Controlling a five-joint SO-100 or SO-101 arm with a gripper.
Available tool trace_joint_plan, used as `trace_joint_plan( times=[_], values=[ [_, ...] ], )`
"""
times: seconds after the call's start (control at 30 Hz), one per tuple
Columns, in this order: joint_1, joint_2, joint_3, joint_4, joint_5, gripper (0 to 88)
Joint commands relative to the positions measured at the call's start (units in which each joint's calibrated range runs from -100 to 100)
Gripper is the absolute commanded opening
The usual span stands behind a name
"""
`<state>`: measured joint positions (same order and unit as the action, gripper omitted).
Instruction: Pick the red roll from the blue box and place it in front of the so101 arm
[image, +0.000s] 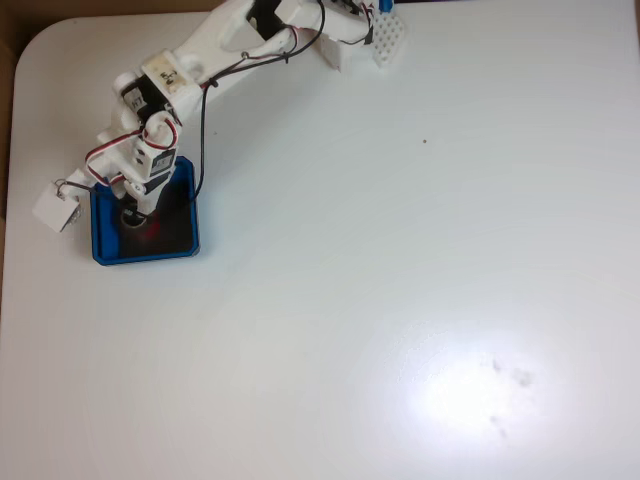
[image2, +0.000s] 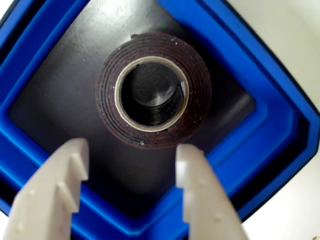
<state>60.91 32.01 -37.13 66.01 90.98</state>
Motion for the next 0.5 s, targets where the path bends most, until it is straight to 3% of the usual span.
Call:
trace_joint_plan(
  times=[0.0, 0.47],
  values=[
    [-0.2, -0.4, -4.6, 0.2, -0.3, 19.6],
    [-0.9, 6.0, -4.7, -5.0, 0.3, 19.7]
  ],
)
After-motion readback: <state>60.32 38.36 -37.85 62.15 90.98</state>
